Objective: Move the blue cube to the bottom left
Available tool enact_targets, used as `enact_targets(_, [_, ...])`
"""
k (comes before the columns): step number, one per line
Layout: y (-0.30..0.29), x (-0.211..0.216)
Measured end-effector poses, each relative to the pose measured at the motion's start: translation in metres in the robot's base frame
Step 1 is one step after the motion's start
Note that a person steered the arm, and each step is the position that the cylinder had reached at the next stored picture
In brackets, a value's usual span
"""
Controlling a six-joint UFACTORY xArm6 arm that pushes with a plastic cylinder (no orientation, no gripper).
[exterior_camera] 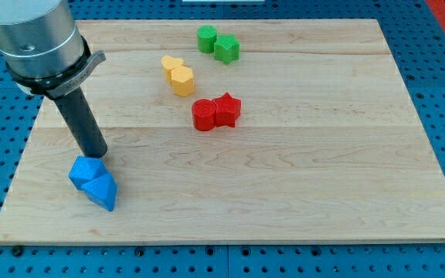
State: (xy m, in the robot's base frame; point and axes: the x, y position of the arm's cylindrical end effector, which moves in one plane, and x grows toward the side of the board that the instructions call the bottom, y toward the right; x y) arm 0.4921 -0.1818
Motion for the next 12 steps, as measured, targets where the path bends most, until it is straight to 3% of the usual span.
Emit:
enact_targets(4, [-0.006,-0.01])
enact_targets(5, [0.038,-0.025])
enact_targets(6, [0.117,-0.01])
enact_targets(7, [0.146,0.044])
enact_targets(10, [-0.017,0.064])
enact_targets(12, [0.021,0.045])
